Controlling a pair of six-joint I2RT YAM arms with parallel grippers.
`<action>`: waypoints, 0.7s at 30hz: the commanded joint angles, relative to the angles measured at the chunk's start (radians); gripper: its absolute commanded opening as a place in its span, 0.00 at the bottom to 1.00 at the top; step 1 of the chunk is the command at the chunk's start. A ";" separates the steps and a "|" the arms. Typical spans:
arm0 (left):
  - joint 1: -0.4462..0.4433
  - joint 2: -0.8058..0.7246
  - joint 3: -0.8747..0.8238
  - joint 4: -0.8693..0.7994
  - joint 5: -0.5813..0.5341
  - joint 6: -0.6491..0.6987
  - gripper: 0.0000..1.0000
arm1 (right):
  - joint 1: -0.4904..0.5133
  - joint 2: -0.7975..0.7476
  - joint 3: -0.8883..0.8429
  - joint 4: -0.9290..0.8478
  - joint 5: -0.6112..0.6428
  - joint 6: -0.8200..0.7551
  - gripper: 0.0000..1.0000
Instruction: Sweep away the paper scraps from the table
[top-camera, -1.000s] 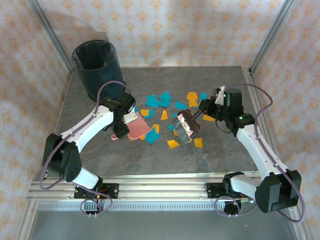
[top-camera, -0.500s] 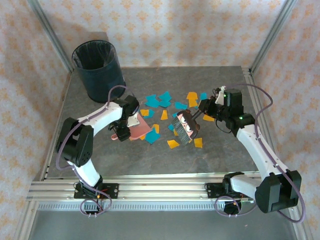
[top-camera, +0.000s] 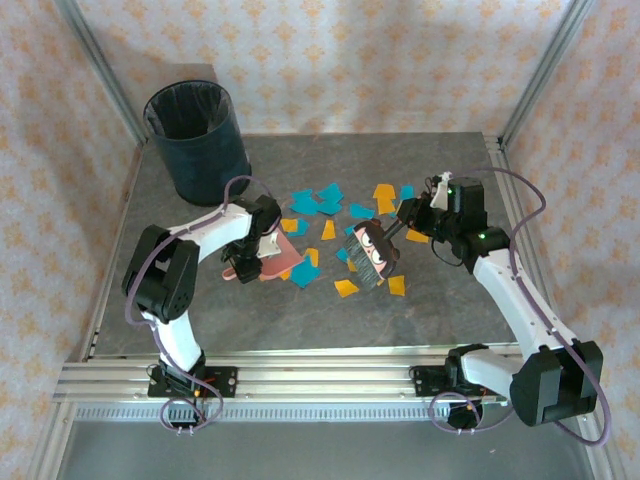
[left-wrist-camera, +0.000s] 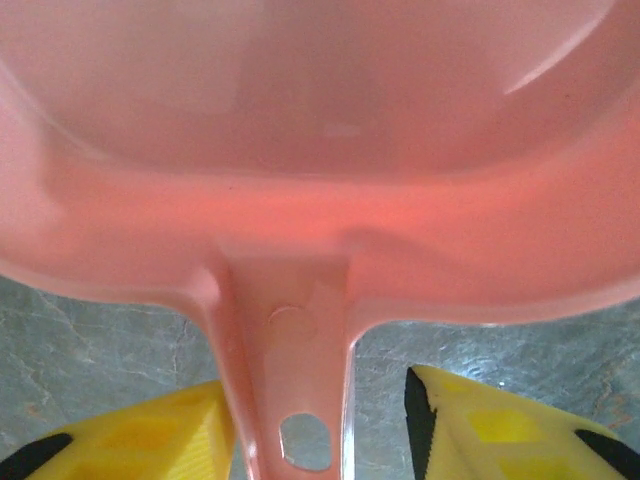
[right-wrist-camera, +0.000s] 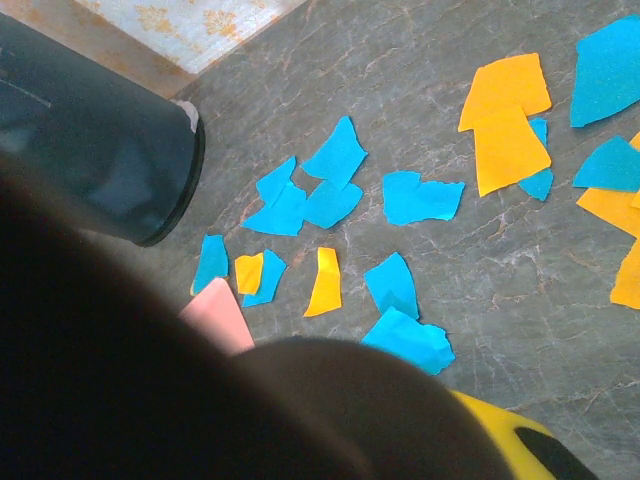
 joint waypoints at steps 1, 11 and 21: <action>0.010 0.019 0.001 -0.013 0.006 0.010 0.40 | -0.006 -0.027 0.008 0.026 0.007 0.010 0.00; 0.010 -0.037 0.046 -0.062 -0.039 0.001 0.23 | -0.006 -0.039 0.003 0.026 0.019 0.013 0.00; -0.042 -0.108 0.170 -0.160 0.001 0.014 0.24 | -0.009 -0.081 -0.017 0.016 0.105 0.012 0.00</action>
